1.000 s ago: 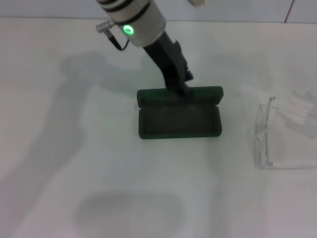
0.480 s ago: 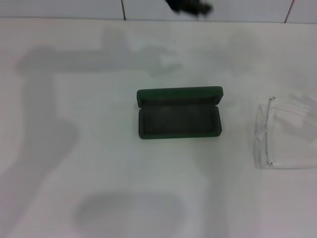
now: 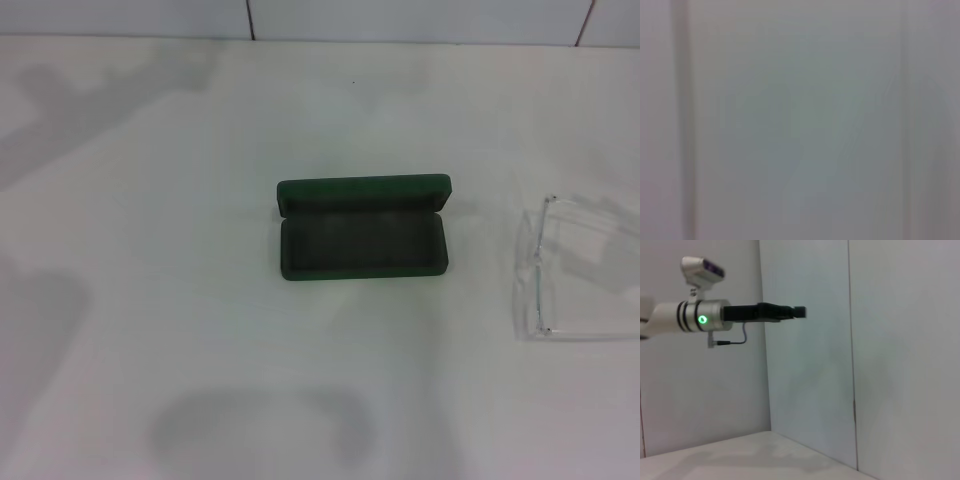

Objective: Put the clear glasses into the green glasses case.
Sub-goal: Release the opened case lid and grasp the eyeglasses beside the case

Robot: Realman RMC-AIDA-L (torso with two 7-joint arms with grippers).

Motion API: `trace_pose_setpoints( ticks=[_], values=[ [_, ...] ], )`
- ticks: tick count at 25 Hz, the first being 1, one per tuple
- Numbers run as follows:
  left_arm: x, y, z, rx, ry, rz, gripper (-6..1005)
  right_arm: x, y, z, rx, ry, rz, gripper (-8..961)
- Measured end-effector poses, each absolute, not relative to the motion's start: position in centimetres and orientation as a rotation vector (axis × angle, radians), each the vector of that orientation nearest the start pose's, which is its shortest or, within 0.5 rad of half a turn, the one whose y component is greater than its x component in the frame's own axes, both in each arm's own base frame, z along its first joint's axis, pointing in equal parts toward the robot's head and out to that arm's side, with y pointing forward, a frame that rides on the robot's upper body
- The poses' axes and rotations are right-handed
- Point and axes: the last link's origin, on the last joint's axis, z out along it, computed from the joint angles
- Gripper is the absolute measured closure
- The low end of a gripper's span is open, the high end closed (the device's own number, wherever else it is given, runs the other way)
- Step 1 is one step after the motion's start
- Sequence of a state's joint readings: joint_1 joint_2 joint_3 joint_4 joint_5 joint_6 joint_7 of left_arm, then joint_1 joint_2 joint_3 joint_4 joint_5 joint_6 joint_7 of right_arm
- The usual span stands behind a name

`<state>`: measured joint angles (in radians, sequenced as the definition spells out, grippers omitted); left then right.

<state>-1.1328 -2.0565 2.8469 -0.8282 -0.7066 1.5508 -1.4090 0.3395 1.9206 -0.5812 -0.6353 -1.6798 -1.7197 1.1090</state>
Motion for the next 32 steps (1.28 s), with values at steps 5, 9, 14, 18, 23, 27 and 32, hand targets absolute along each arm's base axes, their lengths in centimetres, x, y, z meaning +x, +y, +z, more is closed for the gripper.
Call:
trace_pose_setpoints(
  ticks=[5, 9, 14, 18, 23, 27, 32],
  values=[
    [-17.3, 44.4, 13.7, -2.036, -0.566, -1.247, 939, 31.3, 29.5, 10.0, -2.394, 0.324, 0.875, 216],
    [-18.0, 43.3, 16.3, -2.053, -0.630, -1.466, 960, 31.3, 29.5, 9.9, -2.397, 0.331, 0.879, 216],
    [-16.6, 42.3, 17.0, -2.333, -0.625, -1.394, 955, 31.4, 29.4, 9.7, -2.405, 0.338, 0.868, 217],
    [-15.6, 42.3, 16.2, -2.564, -0.638, -1.134, 955, 31.5, 29.3, 9.6, -2.405, 0.347, 0.870, 218],
    [-15.0, 42.3, 13.6, -2.762, -0.557, -0.663, 956, 31.6, 29.2, 9.5, -2.404, 0.349, 0.869, 218],
    [-15.3, 42.2, 11.7, -2.788, -0.456, -0.300, 956, 31.7, 29.1, 9.5, -2.400, 0.356, 0.872, 219],
    [-17.0, 42.6, 10.3, -2.652, -0.313, 0.182, 957, 31.9, 29.1, 9.6, -2.392, 0.369, 0.877, 220]
  ],
)
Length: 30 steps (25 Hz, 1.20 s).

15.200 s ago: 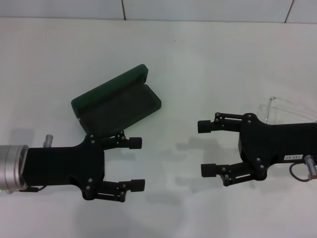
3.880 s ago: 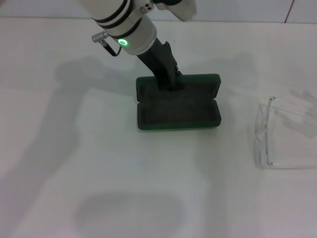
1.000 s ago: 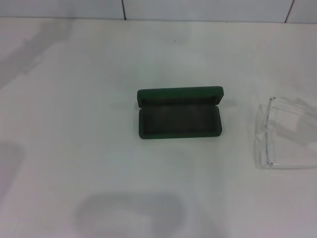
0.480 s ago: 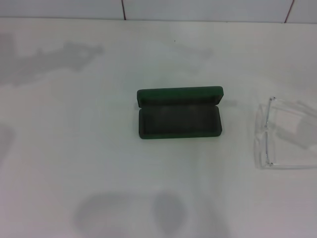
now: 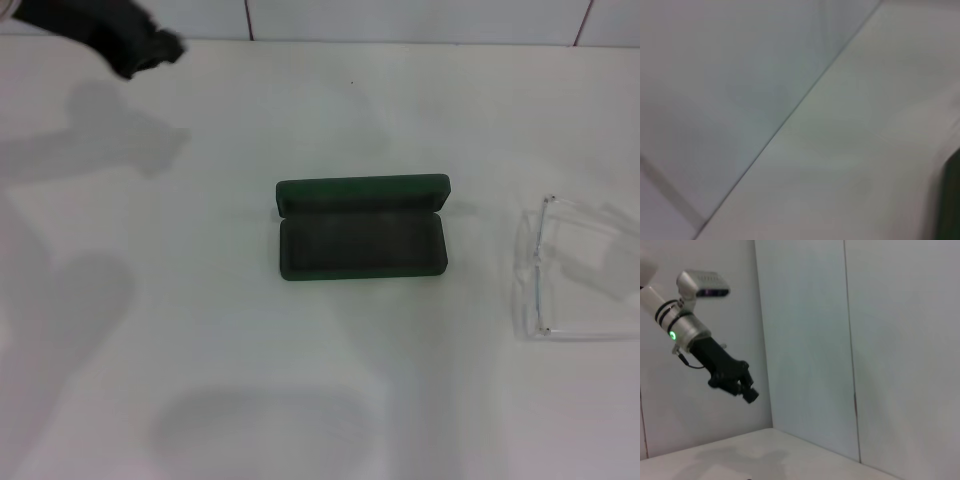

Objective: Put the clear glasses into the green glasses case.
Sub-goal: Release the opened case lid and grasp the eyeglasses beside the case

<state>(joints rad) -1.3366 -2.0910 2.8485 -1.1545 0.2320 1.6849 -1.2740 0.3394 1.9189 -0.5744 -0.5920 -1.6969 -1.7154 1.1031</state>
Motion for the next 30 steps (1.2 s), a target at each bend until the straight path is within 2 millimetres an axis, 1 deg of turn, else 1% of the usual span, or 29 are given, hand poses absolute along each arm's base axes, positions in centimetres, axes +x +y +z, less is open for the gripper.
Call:
trace_pose_setpoints(
  ticks=[2, 6, 9, 11, 14, 15, 17, 21, 24, 27, 30],
  values=[
    [-17.7, 42.8, 10.5, -2.616, -0.274, 0.267, 957, 31.8, 29.2, 9.5, -2.392, 0.368, 0.877, 220],
    [-18.6, 43.3, 11.2, -2.583, -0.164, 0.290, 957, 31.8, 29.4, 9.6, -2.391, 0.367, 0.874, 221],
    [-18.8, 43.7, 11.9, -2.606, -0.162, 0.343, 958, 31.7, 29.6, 9.7, -2.392, 0.365, 0.875, 221],
    [-18.4, 44.0, 11.6, -2.681, -0.182, 0.415, 958, 31.6, 29.7, 9.7, -2.388, 0.365, 0.876, 221],
    [-17.9, 43.9, 10.7, -2.790, -0.205, 0.473, 960, 31.5, 29.9, 9.6, -2.382, 0.362, 0.876, 222],
    [-17.4, 43.7, 10.0, -2.877, -0.206, 0.455, 960, 31.5, 30.0, 9.6, -2.382, 0.361, 0.876, 222],
    [-17.1, 43.6, 9.9, -2.911, -0.204, 0.438, 962, 31.4, 30.1, 9.4, -2.383, 0.362, 0.879, 222],
    [-15.4, 42.7, 9.5, -3.076, -0.191, 0.232, 965, 31.3, 30.2, 9.3, -2.385, 0.367, 0.886, 223],
    [-14.5, 41.9, 9.7, -3.158, -0.194, 0.016, 967, 31.3, 30.2, 9.3, -2.387, 0.366, 0.886, 223],
    [-13.7, 40.7, 9.9, -3.229, -0.212, -0.279, 968, 31.2, 30.2, 9.2, -2.394, 0.360, 0.888, 224],
    [-13.5, 40.0, 9.8, -3.226, -0.263, -0.575, 969, 31.2, 30.1, 9.3, -2.397, 0.350, 0.893, 224]
  ],
)
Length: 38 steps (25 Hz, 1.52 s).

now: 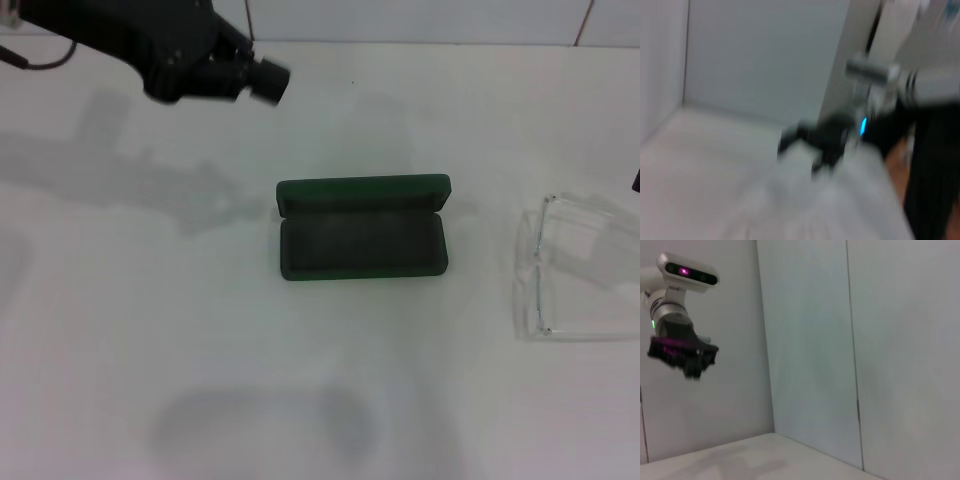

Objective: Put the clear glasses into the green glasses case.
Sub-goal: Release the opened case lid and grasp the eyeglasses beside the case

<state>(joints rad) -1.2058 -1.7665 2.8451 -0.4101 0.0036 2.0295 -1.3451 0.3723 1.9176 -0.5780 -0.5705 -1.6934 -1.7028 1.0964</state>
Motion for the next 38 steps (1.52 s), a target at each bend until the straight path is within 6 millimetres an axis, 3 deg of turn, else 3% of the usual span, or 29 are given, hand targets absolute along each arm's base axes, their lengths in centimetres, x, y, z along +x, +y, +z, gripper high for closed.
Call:
trace_pose_setpoints(
  ticks=[4, 7, 9, 14, 15, 19, 20, 22, 31, 35, 38],
  values=[
    [-14.0, 39.3, 10.0, -3.100, -0.386, -0.990, 970, 31.2, 29.9, 9.2, -2.398, 0.342, 0.891, 225],
    [-13.7, 39.3, 10.1, -3.083, -0.398, -1.063, 971, 31.3, 29.8, 9.2, -2.401, 0.339, 0.891, 225],
    [-13.5, 39.4, 9.9, -3.118, -0.391, -0.991, 971, 31.2, 29.7, 9.2, -2.406, 0.334, 0.893, 225],
    [-13.7, 39.6, 8.8, -3.286, -0.428, -0.465, 973, 30.9, 29.8, 8.6, -2.413, 0.325, 0.907, 226],
    [-13.7, 39.6, 8.8, -3.286, -0.428, -0.465, 974, 30.9, 29.8, 8.4, -2.414, 0.328, 0.914, 226],
    [-12.8, 38.9, 7.7, -3.474, -0.444, 0.017, 975, 31.0, 29.4, 8.0, -2.412, 0.343, 0.929, 227],
    [-12.8, 38.9, 7.7, -3.474, -0.444, 0.017, 976, 31.2, 29.1, 8.0, -2.405, 0.350, 0.935, 227],
    [-12.8, 38.4, 6.1, -3.471, -0.489, 0.365, 977, 31.4, 28.6, 8.1, -2.396, 0.359, 0.944, 227],
    [-16.5, 39.9, 5.5, -3.107, -0.545, 0.649, 977, 31.7, 28.2, 8.2, -2.388, 0.363, 0.945, 228],
    [-17.0, 41.6, 6.5, -2.945, -0.538, 0.586, 976, 31.7, 28.3, 8.5, -2.393, 0.354, 0.942, 229],
    [-17.0, 42.7, 7.9, -2.854, -0.515, 0.411, 976, 31.6, 28.4, 8.6, -2.401, 0.348, 0.937, 229]
  ],
)
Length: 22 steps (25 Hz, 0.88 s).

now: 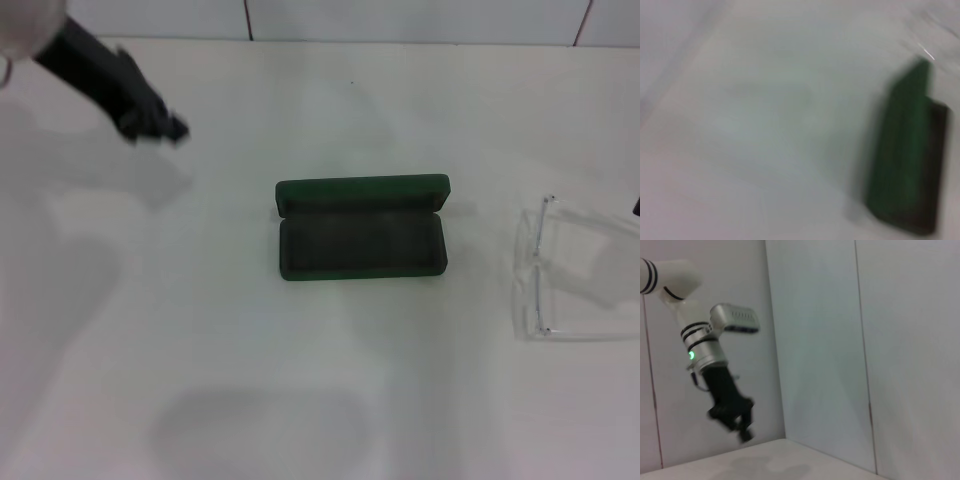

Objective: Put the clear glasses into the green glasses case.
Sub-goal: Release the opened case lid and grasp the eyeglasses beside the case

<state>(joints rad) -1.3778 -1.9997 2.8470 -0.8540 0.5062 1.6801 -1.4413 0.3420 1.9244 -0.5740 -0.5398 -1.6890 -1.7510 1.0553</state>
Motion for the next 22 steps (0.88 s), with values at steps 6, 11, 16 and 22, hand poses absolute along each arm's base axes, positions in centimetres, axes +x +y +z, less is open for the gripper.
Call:
trace_pose_setpoints(
  ticks=[6, 11, 16, 22],
  values=[
    [-17.8, 44.0, 11.5, -2.595, -0.465, -0.080, 976, 31.3, 28.9, 8.6, -2.408, 0.335, 0.935, 230],
    [-18.9, 42.7, 13.8, -2.428, -0.332, -0.656, 976, 31.2, 29.2, 8.8, -2.407, 0.333, 0.935, 231],
    [-18.5, 40.2, 17.0, -2.433, -0.127, -1.244, 980, 31.2, 29.3, 8.9, -2.406, 0.332, 0.937, 232],
    [-15.4, 39.2, 14.3, -2.788, -0.123, -1.328, 1000, 31.2, 29.3, 8.8, -2.407, 0.333, 0.936, 233]
  ],
)
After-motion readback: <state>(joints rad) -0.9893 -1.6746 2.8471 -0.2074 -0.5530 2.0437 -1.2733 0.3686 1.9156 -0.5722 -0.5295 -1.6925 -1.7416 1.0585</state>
